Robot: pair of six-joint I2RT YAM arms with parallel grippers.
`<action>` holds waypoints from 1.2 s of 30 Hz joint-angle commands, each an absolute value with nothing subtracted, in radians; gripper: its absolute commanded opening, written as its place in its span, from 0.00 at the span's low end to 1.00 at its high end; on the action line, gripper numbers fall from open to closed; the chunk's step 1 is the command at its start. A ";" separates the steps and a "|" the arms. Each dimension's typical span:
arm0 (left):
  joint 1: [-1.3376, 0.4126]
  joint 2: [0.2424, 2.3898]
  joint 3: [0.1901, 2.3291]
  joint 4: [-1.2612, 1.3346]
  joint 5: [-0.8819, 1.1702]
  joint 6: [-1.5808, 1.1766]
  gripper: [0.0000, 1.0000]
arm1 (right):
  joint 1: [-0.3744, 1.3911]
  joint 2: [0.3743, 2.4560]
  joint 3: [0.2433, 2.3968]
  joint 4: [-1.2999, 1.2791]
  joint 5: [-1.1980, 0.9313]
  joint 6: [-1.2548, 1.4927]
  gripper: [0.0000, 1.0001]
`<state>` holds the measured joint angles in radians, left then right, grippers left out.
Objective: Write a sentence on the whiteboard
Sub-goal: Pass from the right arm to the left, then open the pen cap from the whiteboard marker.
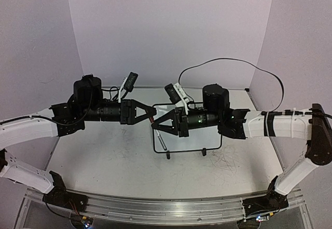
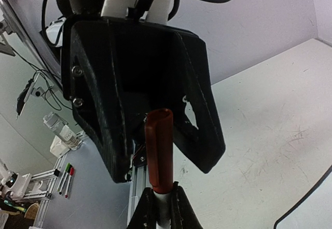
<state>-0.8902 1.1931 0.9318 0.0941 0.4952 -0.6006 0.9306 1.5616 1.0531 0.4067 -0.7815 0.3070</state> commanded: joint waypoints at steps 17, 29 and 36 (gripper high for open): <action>-0.890 1.239 1.019 0.046 0.590 -0.547 0.06 | 0.886 1.523 1.042 0.428 -0.937 0.343 0.00; -0.890 1.283 1.116 0.064 0.419 -0.607 0.00 | 0.886 1.418 0.959 0.388 -0.626 0.373 0.70; -0.889 1.281 1.128 0.170 0.344 -0.668 0.00 | 0.886 1.288 0.826 0.484 -0.284 0.528 0.98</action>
